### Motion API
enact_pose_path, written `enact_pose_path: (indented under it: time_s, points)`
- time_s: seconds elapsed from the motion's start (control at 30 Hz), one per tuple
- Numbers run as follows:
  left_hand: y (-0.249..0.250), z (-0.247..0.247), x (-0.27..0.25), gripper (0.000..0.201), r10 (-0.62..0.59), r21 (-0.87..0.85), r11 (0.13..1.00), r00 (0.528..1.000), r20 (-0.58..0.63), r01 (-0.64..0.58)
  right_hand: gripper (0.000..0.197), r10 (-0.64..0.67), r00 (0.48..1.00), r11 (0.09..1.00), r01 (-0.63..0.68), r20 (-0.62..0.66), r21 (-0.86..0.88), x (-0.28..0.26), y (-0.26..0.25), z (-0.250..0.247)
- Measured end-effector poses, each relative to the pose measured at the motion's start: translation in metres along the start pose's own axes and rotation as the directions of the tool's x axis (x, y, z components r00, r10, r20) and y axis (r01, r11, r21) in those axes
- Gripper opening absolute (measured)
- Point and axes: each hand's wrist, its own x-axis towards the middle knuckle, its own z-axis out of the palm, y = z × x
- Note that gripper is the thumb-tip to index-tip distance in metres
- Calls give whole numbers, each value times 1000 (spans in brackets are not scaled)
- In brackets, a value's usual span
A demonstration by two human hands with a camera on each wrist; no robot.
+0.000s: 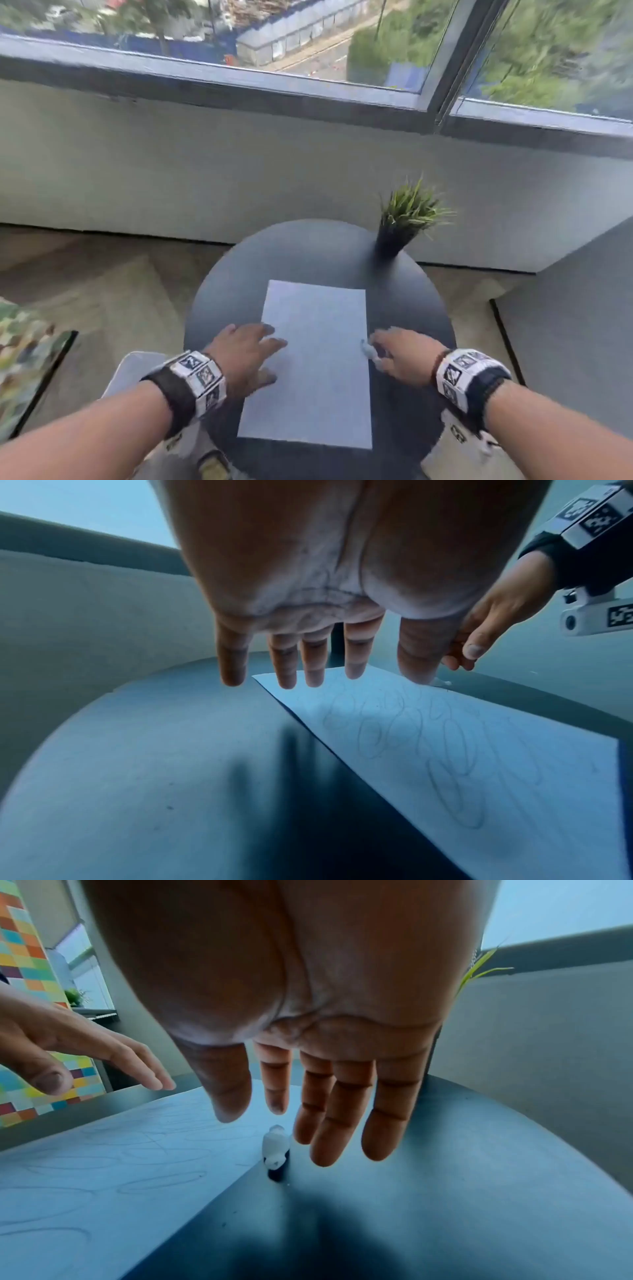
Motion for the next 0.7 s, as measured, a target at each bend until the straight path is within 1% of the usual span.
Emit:
enact_pose_path:
  time_s: [0.03, 0.13, 0.2, 0.3, 0.4, 0.5, 0.57, 0.63, 0.7]
  points:
    - [-1, 4, 5, 69, 28, 9, 1000, 999, -43, -27, 36, 1, 998, 1000, -2, -56, -11, 9, 3, 6]
    - [-2, 18, 12, 72, 0, 69, 998, 997, -74, 5, 38, 52, 987, 997, -60, -149, -53, 24, 6, 22]
    - [6, 36, 9, 77, -18, 47, 999, 995, -93, 23, 33, 77, 976, 995, -89, -203, -48, 25, 3, 39]
    - [21, 56, 1, 81, -38, 23, 999, 982, -185, 43, 28, 135, 937, 990, -139, -323, 12, 18, 2, 53]
    - [43, 73, -19, 80, -78, -11, 997, 972, -222, 78, 24, 176, 916, 983, -181, -359, 21, -2, -8, 68]
    - [59, 84, -32, 89, -78, -13, 997, 976, -205, 77, 24, 197, 928, 976, -216, -317, -26, -21, -15, 80]
    - [62, 87, -40, 98, -61, -2, 998, 979, -197, 62, 24, 157, 937, 986, -166, -312, -4, -34, -21, 85]
    - [59, 90, -44, 106, -71, -7, 997, 972, -224, 71, 24, 88, 940, 991, -49, -328, 124, -46, -33, 87]
    - [54, 95, -45, 114, -101, -18, 995, 966, -238, 100, 24, 28, 937, 967, 63, -347, 247, -54, -52, 90]
